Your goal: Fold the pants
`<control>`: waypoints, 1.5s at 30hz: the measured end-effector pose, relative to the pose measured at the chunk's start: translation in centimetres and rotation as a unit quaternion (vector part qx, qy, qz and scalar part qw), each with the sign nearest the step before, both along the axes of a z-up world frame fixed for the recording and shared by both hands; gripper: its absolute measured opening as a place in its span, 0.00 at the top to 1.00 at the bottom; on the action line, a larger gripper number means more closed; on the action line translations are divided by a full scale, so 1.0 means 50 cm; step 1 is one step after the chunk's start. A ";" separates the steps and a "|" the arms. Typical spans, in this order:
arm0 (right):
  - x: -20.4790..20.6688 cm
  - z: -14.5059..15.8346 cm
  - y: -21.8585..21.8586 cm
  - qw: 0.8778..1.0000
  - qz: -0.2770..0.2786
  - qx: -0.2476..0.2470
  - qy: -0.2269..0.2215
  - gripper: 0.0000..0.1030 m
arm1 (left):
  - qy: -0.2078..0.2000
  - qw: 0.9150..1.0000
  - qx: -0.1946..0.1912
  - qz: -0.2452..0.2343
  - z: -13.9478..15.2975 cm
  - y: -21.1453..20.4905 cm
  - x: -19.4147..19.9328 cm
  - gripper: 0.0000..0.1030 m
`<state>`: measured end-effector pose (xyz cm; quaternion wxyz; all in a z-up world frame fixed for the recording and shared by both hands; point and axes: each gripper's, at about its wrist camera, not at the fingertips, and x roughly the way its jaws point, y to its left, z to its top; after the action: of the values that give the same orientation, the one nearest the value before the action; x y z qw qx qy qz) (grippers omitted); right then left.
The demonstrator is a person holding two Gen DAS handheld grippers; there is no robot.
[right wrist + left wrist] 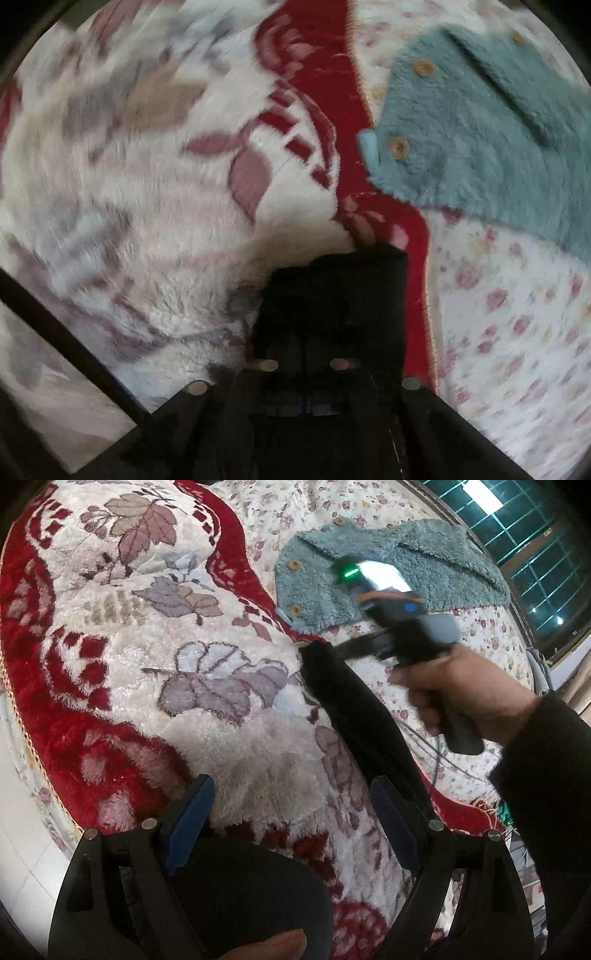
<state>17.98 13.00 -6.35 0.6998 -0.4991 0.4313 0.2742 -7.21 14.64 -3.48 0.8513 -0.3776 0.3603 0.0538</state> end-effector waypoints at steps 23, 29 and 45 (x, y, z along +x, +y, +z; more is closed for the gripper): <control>-0.052 -0.094 0.023 0.986 0.050 -0.089 -0.135 0.48 | 0.007 1.000 -0.023 -0.006 -0.011 0.006 0.003 0.16; 0.022 0.019 0.000 0.996 -0.055 0.067 -0.034 0.89 | 0.008 1.000 -0.024 -0.006 -0.011 0.007 0.002 0.16; -0.077 0.218 -0.096 0.962 -0.045 0.262 0.063 0.91 | 0.009 0.999 -0.032 -0.004 -0.013 0.011 0.000 0.16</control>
<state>14.15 8.21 4.54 0.7894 -0.2601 0.4093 0.3764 -7.22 15.21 -4.15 0.8355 -0.4031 0.3712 0.0422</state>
